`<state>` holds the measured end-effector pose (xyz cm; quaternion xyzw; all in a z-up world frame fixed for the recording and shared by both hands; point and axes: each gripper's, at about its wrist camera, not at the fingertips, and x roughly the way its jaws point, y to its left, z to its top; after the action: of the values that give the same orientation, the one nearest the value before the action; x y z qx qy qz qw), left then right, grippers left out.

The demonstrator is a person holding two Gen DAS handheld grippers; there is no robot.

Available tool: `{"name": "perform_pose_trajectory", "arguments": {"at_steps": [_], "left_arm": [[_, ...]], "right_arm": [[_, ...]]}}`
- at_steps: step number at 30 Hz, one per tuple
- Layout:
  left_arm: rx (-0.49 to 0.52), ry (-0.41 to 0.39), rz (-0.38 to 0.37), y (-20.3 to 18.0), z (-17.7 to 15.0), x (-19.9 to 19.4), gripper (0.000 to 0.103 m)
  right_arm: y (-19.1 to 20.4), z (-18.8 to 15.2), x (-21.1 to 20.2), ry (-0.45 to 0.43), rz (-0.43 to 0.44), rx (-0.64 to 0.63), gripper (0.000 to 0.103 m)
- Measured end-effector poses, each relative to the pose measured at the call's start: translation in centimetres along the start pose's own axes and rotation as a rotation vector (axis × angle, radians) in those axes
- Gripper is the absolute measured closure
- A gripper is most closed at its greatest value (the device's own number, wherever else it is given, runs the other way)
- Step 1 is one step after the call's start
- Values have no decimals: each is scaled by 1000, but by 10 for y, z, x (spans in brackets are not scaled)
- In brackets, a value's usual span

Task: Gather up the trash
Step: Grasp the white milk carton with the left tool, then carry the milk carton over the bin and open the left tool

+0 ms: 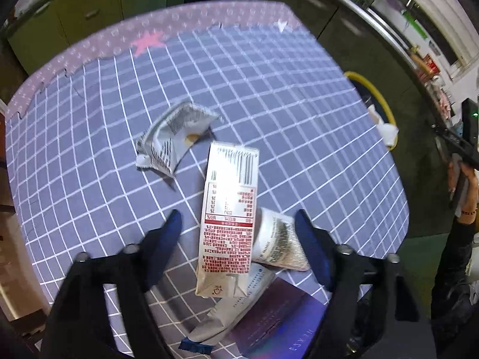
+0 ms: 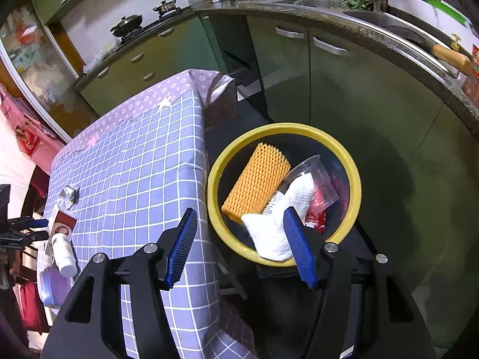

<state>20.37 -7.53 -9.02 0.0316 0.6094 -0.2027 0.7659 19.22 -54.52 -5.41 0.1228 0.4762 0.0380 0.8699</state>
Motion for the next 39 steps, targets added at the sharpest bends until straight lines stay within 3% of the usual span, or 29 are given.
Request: {"name": "perform_pose_trajectory", "arguments": {"at_steps": [7, 17, 29, 35, 39], "left_arm": [[-22, 22, 23, 9, 5, 10, 43], [9, 66, 70, 14, 6, 27, 68], [36, -29, 106, 11, 14, -22, 69], [151, -31, 53, -41, 34, -41, 69], [252, -17, -41, -103, 62, -40, 69]], "right_arm": [[4, -5, 8, 23, 20, -11, 43], [9, -7, 14, 43, 33, -30, 43], [6, -11, 11, 38, 35, -32, 43], [-12, -21, -9, -3, 3, -3, 43], [-34, -32, -25, -28, -21, 29, 43]]}}
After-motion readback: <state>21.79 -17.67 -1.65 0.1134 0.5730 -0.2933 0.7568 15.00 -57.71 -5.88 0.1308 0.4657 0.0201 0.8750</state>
